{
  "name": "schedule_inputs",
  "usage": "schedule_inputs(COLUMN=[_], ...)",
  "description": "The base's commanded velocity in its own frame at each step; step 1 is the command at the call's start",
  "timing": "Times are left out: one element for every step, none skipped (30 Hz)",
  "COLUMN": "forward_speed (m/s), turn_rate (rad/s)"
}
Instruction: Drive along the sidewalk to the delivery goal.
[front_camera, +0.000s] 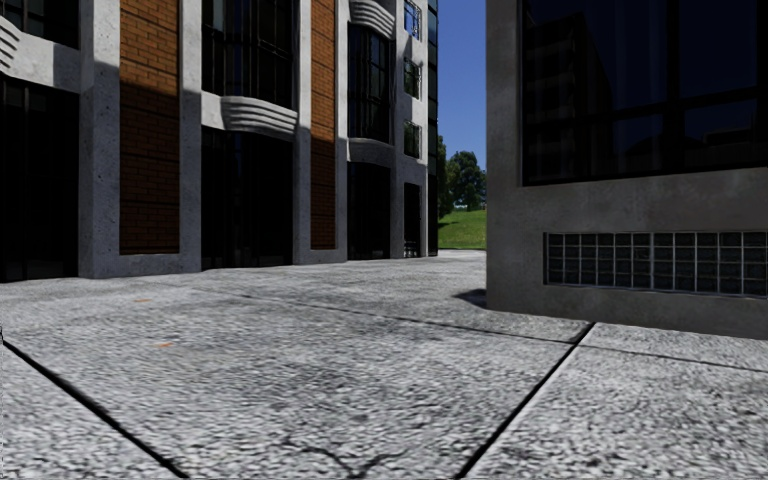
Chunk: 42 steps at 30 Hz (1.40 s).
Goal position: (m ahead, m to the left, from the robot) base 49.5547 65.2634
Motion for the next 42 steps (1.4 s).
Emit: schedule_inputs(forward_speed=[2.00,2.00,2.00,2.00,2.00,2.00,2.00,2.00,2.00,2.00,2.00,2.00,2.00,2.00,2.00,2.00,2.00,2.00,2.00,2.00,2.00,2.00,2.00,2.00,2.00,2.00,2.00,2.00,2.00,2.00,2.00,2.00,2.00,2.00,2.00,2.00,2.00,2.00,2.00,2.00,2.00,2.00], turn_rate=[0.00,0.00,0.00,0.00,0.00,0.00,0.00,0.00,0.00,0.00,0.00,0.00,0.00,0.00,0.00,0.00,0.00,0.00,0.00,0.00,0.00,0.00,0.00,0.00,0.00,0.00,0.00,0.00,0.00,0.00,0.00,0.00,0.00,0.00,0.00,0.00,0.00,0.00,0.00,0.00,0.00,0.00])
